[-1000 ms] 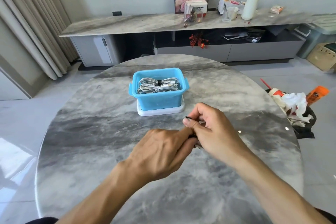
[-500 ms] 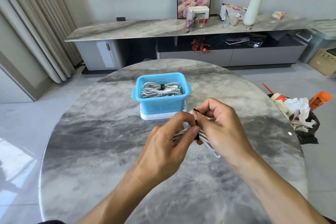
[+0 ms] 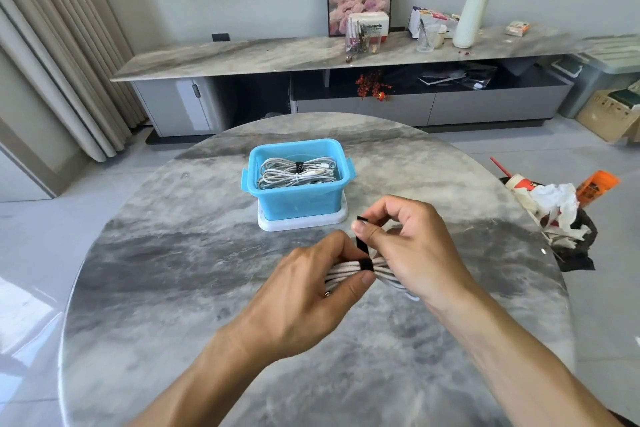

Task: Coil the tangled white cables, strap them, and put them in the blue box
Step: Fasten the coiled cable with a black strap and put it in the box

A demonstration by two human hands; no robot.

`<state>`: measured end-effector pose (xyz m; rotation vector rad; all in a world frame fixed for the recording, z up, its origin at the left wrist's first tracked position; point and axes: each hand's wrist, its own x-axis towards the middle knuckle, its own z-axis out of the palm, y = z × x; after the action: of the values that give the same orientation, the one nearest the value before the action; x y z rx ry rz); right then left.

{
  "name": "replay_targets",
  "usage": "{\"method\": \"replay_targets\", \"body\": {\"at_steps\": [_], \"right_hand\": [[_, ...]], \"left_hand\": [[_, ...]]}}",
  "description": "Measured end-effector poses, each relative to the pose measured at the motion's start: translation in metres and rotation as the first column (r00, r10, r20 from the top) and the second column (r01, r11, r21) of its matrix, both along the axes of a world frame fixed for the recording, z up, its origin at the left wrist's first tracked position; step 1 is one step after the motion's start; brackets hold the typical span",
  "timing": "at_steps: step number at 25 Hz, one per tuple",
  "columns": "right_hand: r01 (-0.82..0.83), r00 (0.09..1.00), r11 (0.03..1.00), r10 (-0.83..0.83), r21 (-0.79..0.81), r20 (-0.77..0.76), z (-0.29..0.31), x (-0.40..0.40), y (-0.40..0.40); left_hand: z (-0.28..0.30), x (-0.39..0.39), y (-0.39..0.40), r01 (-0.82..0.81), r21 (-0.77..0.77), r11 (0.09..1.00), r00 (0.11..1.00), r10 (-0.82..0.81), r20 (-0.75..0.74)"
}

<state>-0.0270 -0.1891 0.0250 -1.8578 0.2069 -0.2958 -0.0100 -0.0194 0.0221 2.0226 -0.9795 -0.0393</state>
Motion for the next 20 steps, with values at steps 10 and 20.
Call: {"method": "replay_targets", "body": {"at_steps": [10, 20], "right_hand": [[0.035, 0.999, 0.998, -0.036, 0.043, 0.015, -0.002, 0.003, 0.000], [-0.063, 0.998, 0.997, 0.063, 0.043, -0.005, -0.002, 0.004, -0.007]], "left_hand": [[-0.004, -0.010, -0.006, -0.234, -0.191, 0.953, 0.955, 0.188, -0.230], [0.004, -0.001, 0.000, -0.197, 0.010, 0.980, 0.934, 0.191, -0.304]]}}
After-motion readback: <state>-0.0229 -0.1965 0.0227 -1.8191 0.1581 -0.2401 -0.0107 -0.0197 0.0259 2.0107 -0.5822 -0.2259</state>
